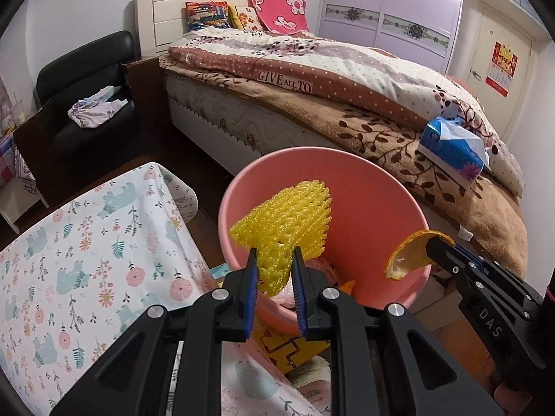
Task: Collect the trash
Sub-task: 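Open the left gripper to drop the foam net while the right drops the peel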
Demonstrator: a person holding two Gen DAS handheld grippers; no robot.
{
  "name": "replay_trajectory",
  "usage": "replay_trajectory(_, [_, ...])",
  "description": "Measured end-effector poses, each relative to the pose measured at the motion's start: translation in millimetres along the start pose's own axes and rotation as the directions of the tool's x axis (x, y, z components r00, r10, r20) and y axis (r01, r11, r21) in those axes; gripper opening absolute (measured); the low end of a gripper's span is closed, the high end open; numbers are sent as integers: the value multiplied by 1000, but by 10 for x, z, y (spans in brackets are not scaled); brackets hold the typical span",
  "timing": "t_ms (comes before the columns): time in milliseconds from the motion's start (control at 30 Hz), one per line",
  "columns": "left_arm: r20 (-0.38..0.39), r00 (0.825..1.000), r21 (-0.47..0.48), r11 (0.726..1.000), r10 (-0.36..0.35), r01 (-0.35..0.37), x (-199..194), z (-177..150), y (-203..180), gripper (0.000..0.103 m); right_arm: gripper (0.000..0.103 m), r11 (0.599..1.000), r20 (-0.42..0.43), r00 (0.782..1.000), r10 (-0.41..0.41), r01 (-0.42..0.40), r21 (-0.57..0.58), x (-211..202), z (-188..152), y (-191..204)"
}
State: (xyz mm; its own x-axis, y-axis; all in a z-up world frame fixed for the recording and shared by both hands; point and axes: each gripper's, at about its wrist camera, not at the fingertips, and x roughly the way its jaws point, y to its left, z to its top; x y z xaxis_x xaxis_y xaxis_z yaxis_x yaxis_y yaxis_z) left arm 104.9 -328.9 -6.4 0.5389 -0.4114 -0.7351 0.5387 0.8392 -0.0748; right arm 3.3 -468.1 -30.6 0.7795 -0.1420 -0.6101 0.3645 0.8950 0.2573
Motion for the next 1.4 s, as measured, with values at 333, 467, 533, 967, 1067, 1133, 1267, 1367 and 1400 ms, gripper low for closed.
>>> replay_trajectory(333, [-17,1000,19,1000,-7,8,131,-7,-73,19,7,1000,-1,1000,0,0,-2,25,27,-8])
replay_trajectory(467, [-16,1000,21,1000,-10,10,146,0,-84,25,7,1000,-6,1000,-2,2,-3,46,33,-8])
replay_trajectory(533, [-14,1000,18,1000,-12,12,147,0,-79,31,7,1000,-6,1000,-3,3,-3,50,34,-7])
replay_trajectory(967, [-3,1000,-6,1000,-17,17,84,-12,-34,50,7,1000,-9,1000,-3,3,0,90,28,-24])
replay_trajectory(1067, [0,1000,-18,1000,-19,19,58,-16,1,52,7,1000,-4,1000,-4,4,3,105,41,-23])
replay_trajectory(1133, [4,1000,-23,1000,-18,18,42,-23,24,52,7,1000,-4,1000,0,0,9,117,57,-23])
replay_trajectory(1267, [8,1000,-35,999,-18,18,17,-34,67,54,7,999,-24,1000,11,-10,32,163,74,-43])
replay_trajectory(1367, [10,1000,-39,999,-18,19,-2,-43,82,54,12,999,-38,999,13,-12,33,190,70,-48])
replay_trajectory(1400, [12,1000,-39,999,-18,19,-10,-47,80,55,19,999,-37,999,15,-13,35,187,69,-48])
